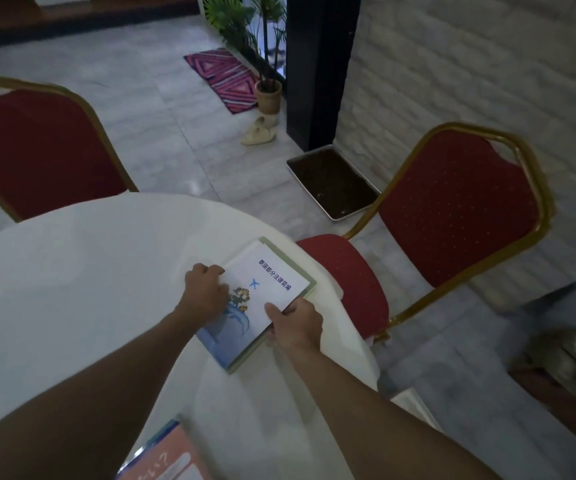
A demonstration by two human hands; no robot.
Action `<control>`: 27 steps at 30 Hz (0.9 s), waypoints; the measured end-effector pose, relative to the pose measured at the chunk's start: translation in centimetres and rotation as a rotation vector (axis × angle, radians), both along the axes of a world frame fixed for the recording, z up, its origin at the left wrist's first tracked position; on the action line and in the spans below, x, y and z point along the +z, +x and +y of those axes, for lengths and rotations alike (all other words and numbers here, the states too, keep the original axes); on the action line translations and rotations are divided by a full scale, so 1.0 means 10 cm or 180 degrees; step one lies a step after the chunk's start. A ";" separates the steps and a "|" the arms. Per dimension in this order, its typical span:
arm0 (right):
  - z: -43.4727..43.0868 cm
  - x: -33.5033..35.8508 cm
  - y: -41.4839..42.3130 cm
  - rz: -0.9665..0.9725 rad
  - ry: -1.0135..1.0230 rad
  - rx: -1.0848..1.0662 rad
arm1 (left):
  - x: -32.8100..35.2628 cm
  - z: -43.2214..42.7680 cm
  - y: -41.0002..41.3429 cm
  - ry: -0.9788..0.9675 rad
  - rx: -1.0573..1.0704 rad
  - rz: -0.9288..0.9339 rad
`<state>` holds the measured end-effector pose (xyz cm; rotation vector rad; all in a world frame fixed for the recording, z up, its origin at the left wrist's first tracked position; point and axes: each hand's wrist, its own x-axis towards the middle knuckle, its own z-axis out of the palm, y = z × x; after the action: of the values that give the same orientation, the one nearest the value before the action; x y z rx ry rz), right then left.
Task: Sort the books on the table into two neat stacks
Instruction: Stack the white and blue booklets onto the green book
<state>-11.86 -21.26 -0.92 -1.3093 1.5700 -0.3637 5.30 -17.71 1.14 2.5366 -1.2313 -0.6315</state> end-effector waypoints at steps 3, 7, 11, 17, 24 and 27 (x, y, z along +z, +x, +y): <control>-0.04 -0.04 -0.05 0.0442 -0.0075 0.0332 | -0.11 0.07 0.03 -0.0130 0.0087 -0.0177; -0.03 0.02 -0.07 0.0442 -0.0003 0.0268 | -0.10 0.14 0.03 0.0132 0.0402 0.0077; 0.03 -0.02 0.03 0.0364 -0.0003 0.0301 | 0.05 0.16 -0.04 0.0373 0.0110 -0.0063; -0.08 -0.04 0.11 0.0659 -0.0146 0.0582 | -0.02 0.42 -0.10 0.0775 0.0027 -0.0314; -0.13 -0.07 0.09 0.1023 -0.0443 0.1293 | -0.10 0.71 -0.39 0.0681 0.0518 0.0255; -0.18 -0.05 0.06 0.1081 -0.0439 0.1468 | -0.07 0.74 -0.42 0.0604 0.0576 0.0368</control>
<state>-11.23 -23.03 -1.40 -1.8633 1.4711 0.0451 1.10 -10.27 0.49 2.6807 -0.9305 -0.8746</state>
